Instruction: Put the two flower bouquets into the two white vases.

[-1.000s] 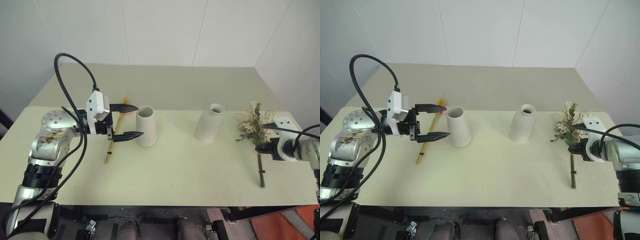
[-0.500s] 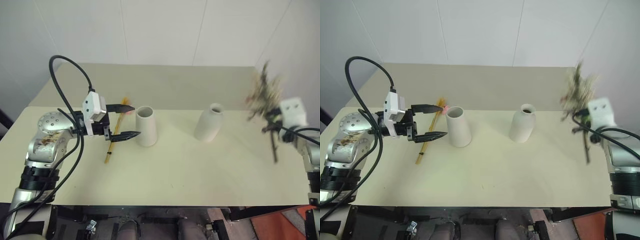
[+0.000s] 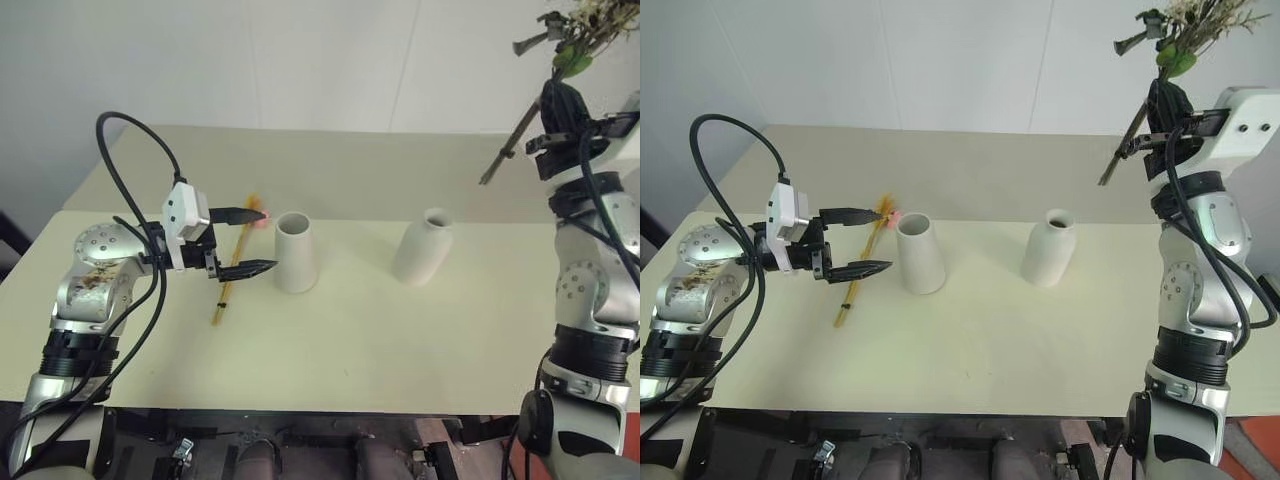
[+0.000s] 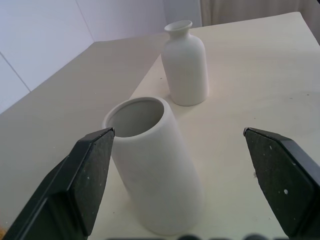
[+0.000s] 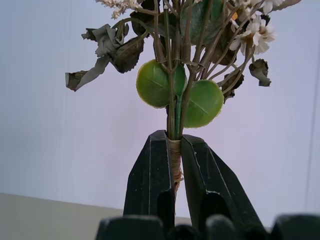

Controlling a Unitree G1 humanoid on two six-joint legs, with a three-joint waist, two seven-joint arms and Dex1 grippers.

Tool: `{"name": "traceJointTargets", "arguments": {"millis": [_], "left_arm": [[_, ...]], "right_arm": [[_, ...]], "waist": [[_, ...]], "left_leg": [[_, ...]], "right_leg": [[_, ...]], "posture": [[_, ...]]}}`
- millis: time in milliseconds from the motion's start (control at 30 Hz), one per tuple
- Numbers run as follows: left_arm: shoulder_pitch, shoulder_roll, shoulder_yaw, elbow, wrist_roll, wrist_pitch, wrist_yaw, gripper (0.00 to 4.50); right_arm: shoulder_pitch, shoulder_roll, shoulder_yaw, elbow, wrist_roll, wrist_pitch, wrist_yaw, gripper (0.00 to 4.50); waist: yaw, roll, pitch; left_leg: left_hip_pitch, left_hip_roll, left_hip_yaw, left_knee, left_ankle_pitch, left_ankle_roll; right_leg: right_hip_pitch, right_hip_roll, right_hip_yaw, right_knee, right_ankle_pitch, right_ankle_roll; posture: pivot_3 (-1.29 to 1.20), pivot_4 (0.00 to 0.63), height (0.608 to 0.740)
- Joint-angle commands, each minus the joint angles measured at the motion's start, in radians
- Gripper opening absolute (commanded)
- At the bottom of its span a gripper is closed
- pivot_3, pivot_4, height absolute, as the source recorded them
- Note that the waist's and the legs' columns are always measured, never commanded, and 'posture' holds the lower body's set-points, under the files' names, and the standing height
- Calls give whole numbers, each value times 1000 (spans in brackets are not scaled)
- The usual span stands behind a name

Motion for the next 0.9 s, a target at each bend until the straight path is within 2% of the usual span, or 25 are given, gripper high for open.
{"name": "traceJointTargets", "arguments": {"millis": [33,433,867,900], "left_arm": [[6,16,26,-44,-12,-1,2,4500],[23,23,32,-66,-12,11,17,4500],[30,24,36,-74,-18,23,19,4500],[30,24,36,-74,-17,24,19,4500]], "right_arm": [[10,0,21,-66,17,24,13,126],[70,80,77,-75,-11,27,-17,126],[177,129,107,-49,-52,-31,33,126],[188,130,112,-52,-53,-36,40,475]], "waist": [[-2,0,0],[-4,0,0],[-5,0,0],[-5,0,0]], "left_leg": [[0,0,0,0,0,0],[1,0,0,0,0,0],[1,0,0,0,0,0],[1,0,0,0,0,0]], "right_leg": [[0,0,0,0,0,0],[0,0,0,1,0,0],[0,0,0,1,0,0],[0,0,0,1,0,0]], "posture": [[0,150,740],[0,150,740],[0,150,740],[0,150,740]]}}
